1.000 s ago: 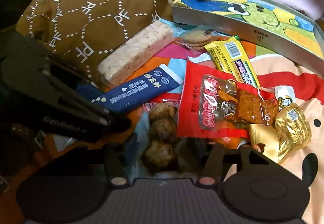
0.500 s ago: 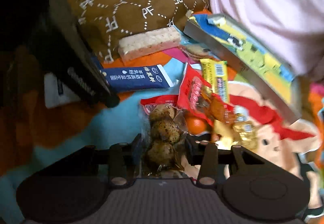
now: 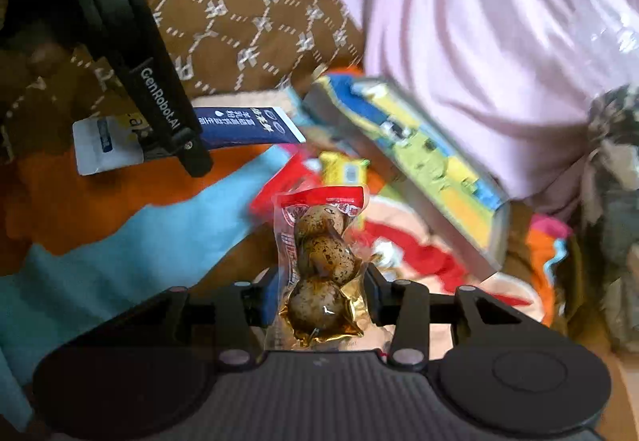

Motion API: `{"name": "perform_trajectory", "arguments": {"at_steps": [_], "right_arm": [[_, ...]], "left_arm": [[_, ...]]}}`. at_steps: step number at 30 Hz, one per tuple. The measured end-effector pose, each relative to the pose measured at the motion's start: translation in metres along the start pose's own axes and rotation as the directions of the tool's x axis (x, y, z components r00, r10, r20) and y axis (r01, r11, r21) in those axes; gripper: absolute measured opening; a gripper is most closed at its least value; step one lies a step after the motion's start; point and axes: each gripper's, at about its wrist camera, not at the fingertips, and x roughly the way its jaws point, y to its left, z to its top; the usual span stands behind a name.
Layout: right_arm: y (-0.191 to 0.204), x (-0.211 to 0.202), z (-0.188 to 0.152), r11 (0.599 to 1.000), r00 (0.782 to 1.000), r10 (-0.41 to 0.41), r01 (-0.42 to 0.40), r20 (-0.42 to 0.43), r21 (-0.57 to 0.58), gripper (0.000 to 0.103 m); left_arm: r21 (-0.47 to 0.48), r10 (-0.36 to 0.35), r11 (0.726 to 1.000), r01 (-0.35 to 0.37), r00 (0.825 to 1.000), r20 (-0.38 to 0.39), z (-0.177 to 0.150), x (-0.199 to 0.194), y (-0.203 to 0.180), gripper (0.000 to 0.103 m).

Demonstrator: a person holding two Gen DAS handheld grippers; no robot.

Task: Organize snacks
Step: 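Carry the blue stick with the left tool while the right tool carries the quail eggs to the tray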

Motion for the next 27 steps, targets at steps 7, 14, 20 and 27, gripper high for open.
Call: {"name": "perform_trajectory", "arguments": {"at_steps": [7,14,20,27], "right_arm": [[-0.026,0.008,0.012,0.997,0.996,-0.060,0.057,0.070,0.050,0.046],[-0.073,0.043,0.044,0.993,0.988,-0.085,0.073,0.130,0.091,0.047],[-0.126,0.099,0.075,0.980,0.991,-0.080,0.059,0.105,0.188,0.048],[-0.176,0.157,0.082,0.937,0.997,-0.064,0.048,0.034,0.345,0.048]], "left_arm": [[-0.037,0.046,0.998,-0.043,0.997,0.068,0.034,-0.004,0.000,0.027],[-0.033,0.099,0.995,-0.095,0.983,0.154,0.110,0.021,0.001,0.027],[-0.041,0.158,0.987,-0.153,0.971,0.179,0.169,0.058,0.010,0.027],[-0.064,0.194,0.981,-0.184,0.961,0.199,0.224,0.106,0.014,0.027]]}}
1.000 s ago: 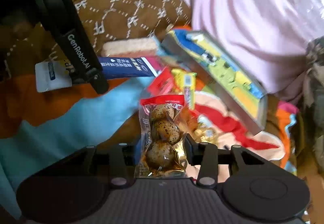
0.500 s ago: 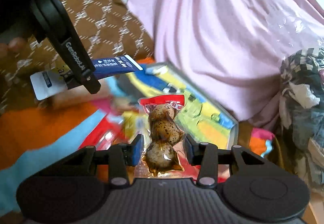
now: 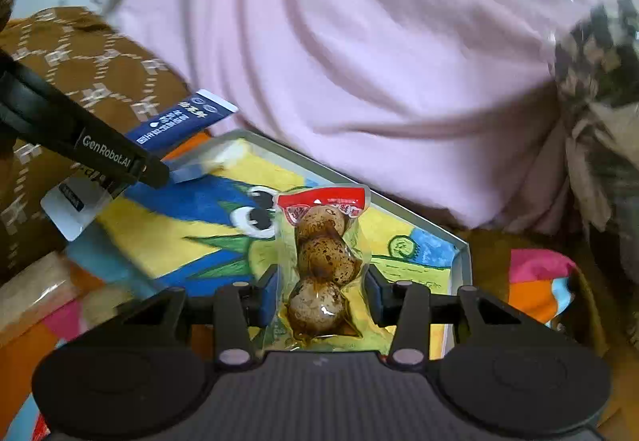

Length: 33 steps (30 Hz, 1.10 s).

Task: Organize snacks
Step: 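Carry the blue stick with the left tool while the right tool carries the quail eggs to the tray, then open the left tool over the tray while the right tool releases the quail eggs there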

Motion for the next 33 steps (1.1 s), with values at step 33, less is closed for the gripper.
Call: {"name": "perform_trajectory", "arguments": {"at_steps": [33], "right_arm": [[-0.037,0.080,-0.029,0.976,0.990,0.080,-0.054,-0.119,0.212,0.071]], "left_arm": [[0.062,0.077,0.996,-0.070,0.990,-0.120,-0.006,0.098,-0.032,0.068]]}}
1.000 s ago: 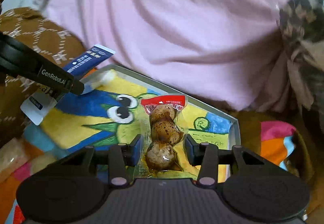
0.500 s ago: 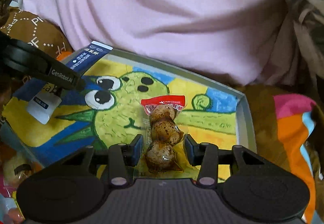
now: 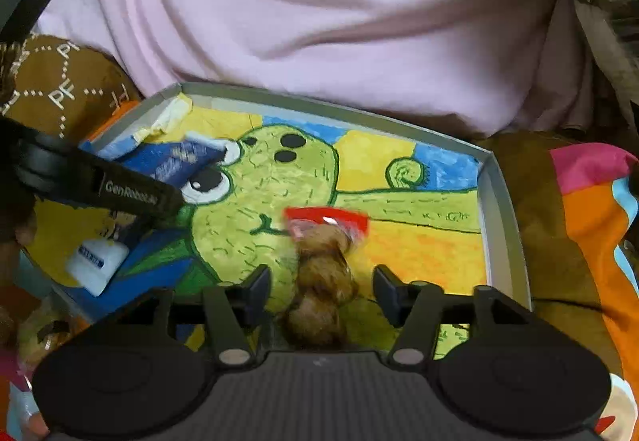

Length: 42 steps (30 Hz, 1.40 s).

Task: Organize snacks
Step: 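Open the left tool over the tray while the right tool releases the quail eggs there, then withdraw both tools from the tray back over the remaining snacks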

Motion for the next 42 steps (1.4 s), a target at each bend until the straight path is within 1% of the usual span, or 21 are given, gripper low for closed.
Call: {"name": "perform_trajectory", "arguments": {"at_steps": [1,2,3,5,6,8,11,15,19,24,26,30,34,38,40,42], "right_arm": [[0.000,-0.003,0.000,1.000,1.000,0.002,-0.002,0.011,0.001,0.077],[0.000,-0.008,0.000,1.000,1.000,0.005,-0.005,0.025,0.003,0.082],[0.001,-0.012,0.000,1.000,0.999,0.006,-0.007,0.039,0.006,0.084],[0.000,-0.022,-0.001,1.000,0.998,0.005,-0.006,0.060,0.018,0.088],[-0.001,-0.028,-0.002,1.000,0.997,0.004,-0.006,0.071,0.028,0.089],[-0.003,-0.041,-0.003,0.998,0.996,0.003,-0.008,0.092,0.058,0.094],[-0.006,-0.064,-0.006,0.996,0.991,0.008,-0.020,0.134,0.088,0.099],[-0.005,-0.098,-0.010,0.994,0.980,0.001,-0.024,0.200,0.111,0.103],[-0.001,-0.134,-0.016,0.989,0.969,0.010,-0.045,0.247,0.140,0.103],[0.011,-0.180,-0.032,0.986,0.958,0.011,-0.059,0.287,0.159,0.103],[0.016,-0.197,-0.039,0.984,0.956,0.017,-0.068,0.292,0.164,0.103],[0.027,-0.229,-0.054,0.986,0.952,0.022,-0.072,0.304,0.153,0.103],[0.037,-0.254,-0.071,0.987,0.953,0.041,-0.085,0.299,0.135,0.103],[0.044,-0.270,-0.089,0.989,0.958,0.058,-0.094,0.281,0.117,0.103],[0.046,-0.273,-0.099,0.990,0.962,0.074,-0.103,0.262,0.100,0.103],[0.047,-0.276,-0.109,0.990,0.968,0.088,-0.111,0.234,0.086,0.103]], "left_arm": [[-0.003,0.002,1.000,-0.002,1.000,0.009,0.000,-0.003,0.000,0.075],[-0.006,0.002,1.000,-0.002,1.000,0.018,-0.001,-0.007,0.001,0.078],[-0.009,0.001,1.000,0.000,1.000,0.025,-0.002,-0.012,0.002,0.079],[-0.017,-0.003,1.000,0.003,0.999,0.034,-0.004,-0.022,0.003,0.087],[-0.023,-0.009,1.000,0.010,0.999,0.046,-0.005,-0.028,0.004,0.090],[-0.037,-0.009,0.999,0.011,0.997,0.072,-0.008,-0.042,0.009,0.098],[-0.047,-0.001,0.999,0.006,0.994,0.112,-0.015,-0.064,0.016,0.102],[-0.066,0.006,0.998,0.004,0.988,0.152,-0.025,-0.094,0.026,0.102],[-0.087,0.011,0.996,0.006,0.981,0.194,-0.040,-0.128,0.034,0.102],[-0.126,0.010,0.992,0.021,0.971,0.237,-0.064,-0.170,0.044,0.102],[-0.136,0.012,0.990,0.024,0.966,0.257,-0.076,-0.186,0.048,0.102],[-0.129,0.024,0.992,0.015,0.954,0.299,-0.101,-0.217,0.054,0.102],[-0.117,0.041,0.993,-0.004,0.948,0.317,-0.125,-0.241,0.059,0.102],[-0.087,0.045,0.996,-0.018,0.947,0.318,-0.153,-0.260,0.060,0.102],[-0.072,0.044,0.997,-0.023,0.951,0.306,-0.166,-0.267,0.059,0.102],[-0.054,0.027,0.998,-0.012,0.957,0.288,-0.177,-0.271,0.058,0.102]]}}
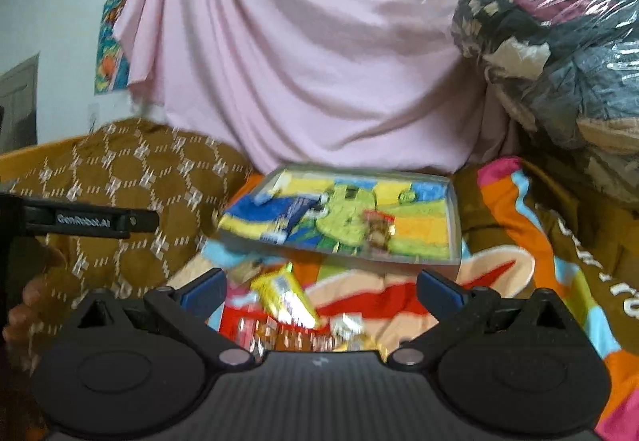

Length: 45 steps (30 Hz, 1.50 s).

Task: Organize snacks
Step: 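Withdraw both tools from the tray back over the remaining snacks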

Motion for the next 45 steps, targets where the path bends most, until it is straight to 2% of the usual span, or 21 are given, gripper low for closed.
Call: {"name": "perform_trajectory", "arguments": {"at_steps": [7,12,17,39,45], "right_arm": [[0.001,-0.013,-0.025,1.000,0.995,-0.004,0.001,-0.102,-0.029,0.103],[0.003,-0.012,-0.040,0.999,0.981,-0.003,-0.005,-0.194,-0.038,0.103],[0.009,-0.009,-0.052,0.997,0.968,-0.017,-0.002,-0.250,-0.074,0.103],[-0.001,0.003,-0.062,0.999,0.952,-0.035,0.032,-0.305,-0.015,0.103],[-0.002,0.008,-0.064,0.999,0.947,-0.035,0.036,-0.319,-0.004,0.103]], "left_arm": [[0.056,-0.002,0.998,0.006,0.998,-0.068,-0.037,-0.021,-0.001,0.102],[0.017,-0.024,0.999,0.028,0.983,-0.182,-0.055,-0.022,0.000,0.102],[0.049,-0.027,0.998,0.039,0.977,-0.213,-0.062,-0.019,-0.007,0.102],[0.132,-0.026,0.989,0.063,0.963,-0.269,-0.069,-0.007,-0.024,0.102],[0.127,-0.024,0.990,0.062,0.959,-0.283,-0.069,-0.001,-0.023,0.102]]}}
